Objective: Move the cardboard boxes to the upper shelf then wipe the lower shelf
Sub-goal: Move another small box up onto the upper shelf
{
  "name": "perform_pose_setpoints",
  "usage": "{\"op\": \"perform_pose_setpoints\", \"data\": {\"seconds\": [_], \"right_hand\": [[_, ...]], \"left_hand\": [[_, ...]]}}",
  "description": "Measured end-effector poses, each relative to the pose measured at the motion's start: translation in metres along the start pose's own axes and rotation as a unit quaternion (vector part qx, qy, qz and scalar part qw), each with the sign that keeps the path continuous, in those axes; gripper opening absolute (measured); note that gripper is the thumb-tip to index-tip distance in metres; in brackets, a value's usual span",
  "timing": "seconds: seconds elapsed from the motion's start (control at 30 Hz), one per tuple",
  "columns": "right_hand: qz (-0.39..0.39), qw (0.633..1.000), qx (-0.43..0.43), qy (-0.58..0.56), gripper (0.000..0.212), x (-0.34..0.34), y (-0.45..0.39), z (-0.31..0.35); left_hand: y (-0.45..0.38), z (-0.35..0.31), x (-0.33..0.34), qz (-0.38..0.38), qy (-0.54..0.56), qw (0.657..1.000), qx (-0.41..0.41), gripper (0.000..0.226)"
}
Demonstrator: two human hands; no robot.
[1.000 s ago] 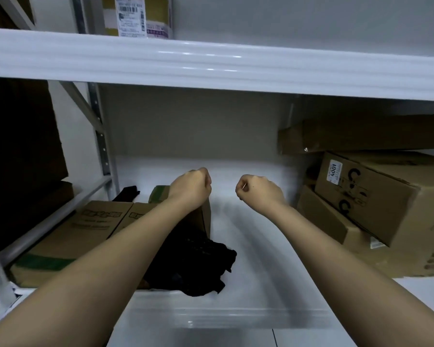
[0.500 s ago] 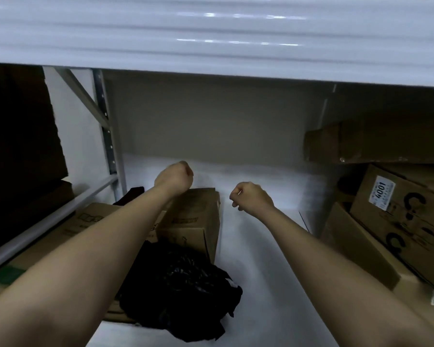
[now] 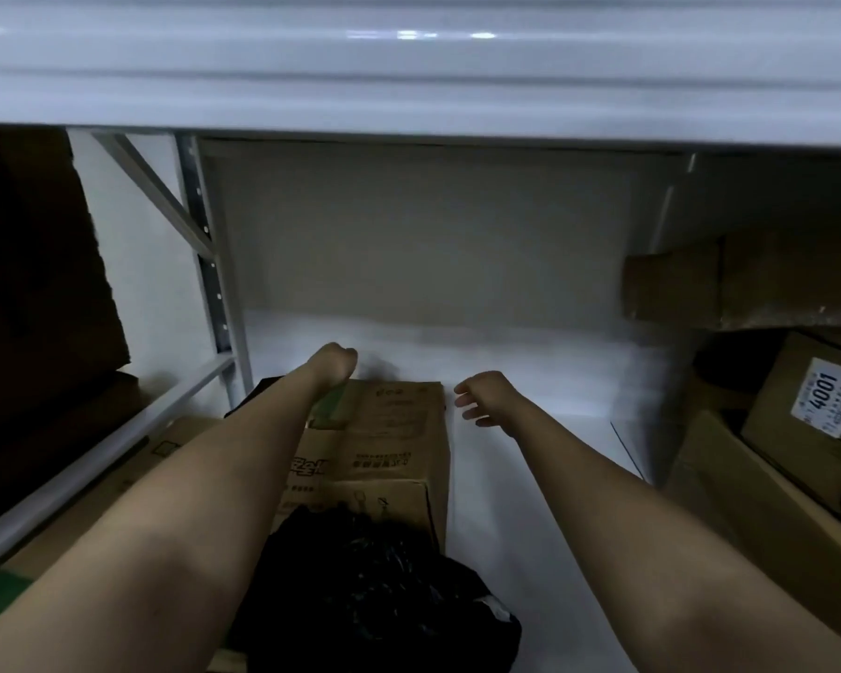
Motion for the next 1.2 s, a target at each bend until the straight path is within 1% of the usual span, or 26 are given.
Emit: {"op": "perform_pose_setpoints", "data": {"seconds": [0.07, 0.17, 0.27, 0.4, 0.57, 0.7, 0.9, 1.1, 1.2], "right_hand": [[0.016, 0.999, 0.013, -0.026, 0.032, 0.006, -0.002, -0.005], [0.037, 0.998, 0.032, -0.049, 0.036, 0.018, -0.005, -0.012], [0.048, 0.995, 0.054, -0.071, 0.038, 0.026, -0.008, -0.024], [0.044, 0.992, 0.075, -0.09, 0.049, 0.028, -0.015, -0.041], [0.046, 0.993, 0.079, -0.071, 0.05, 0.029, -0.024, -0.048], [0.061, 0.992, 0.091, -0.062, 0.052, 0.034, -0.026, -0.055], [0.079, 0.99, 0.099, -0.06, 0.054, 0.043, -0.028, -0.067], [0.088, 0.988, 0.104, -0.073, 0.056, 0.051, -0.03, -0.069], [0.09, 0.987, 0.107, -0.077, 0.056, 0.053, -0.03, -0.071]], "left_hand": [[-0.008, 0.01, -0.001, 0.01, 0.0, 1.0, -0.008, 0.036], [-0.016, 0.029, 0.004, 0.05, -0.027, 0.998, -0.033, 0.029], [-0.024, 0.046, 0.008, 0.059, -0.094, 0.993, -0.047, 0.039], [-0.027, 0.058, 0.009, 0.049, -0.109, 0.991, -0.059, 0.044], [-0.039, 0.065, 0.013, 0.054, -0.141, 0.987, -0.058, 0.049], [-0.053, 0.068, 0.023, 0.087, -0.156, 0.983, -0.052, 0.053], [-0.067, 0.082, 0.033, 0.13, -0.176, 0.974, -0.066, 0.045], [-0.062, 0.081, 0.039, 0.161, -0.171, 0.969, -0.073, 0.051], [-0.063, 0.084, 0.042, 0.174, -0.171, 0.966, -0.08, 0.05]]}}
Point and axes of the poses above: each hand's wrist, its own y-axis away from the middle knuckle, its own x-axis out of the palm, z = x × y, the point moved 10 cm from there along -y, towards the middle knuckle, and after that the axes turned 11 degrees about -x, right-handed, at the moved point
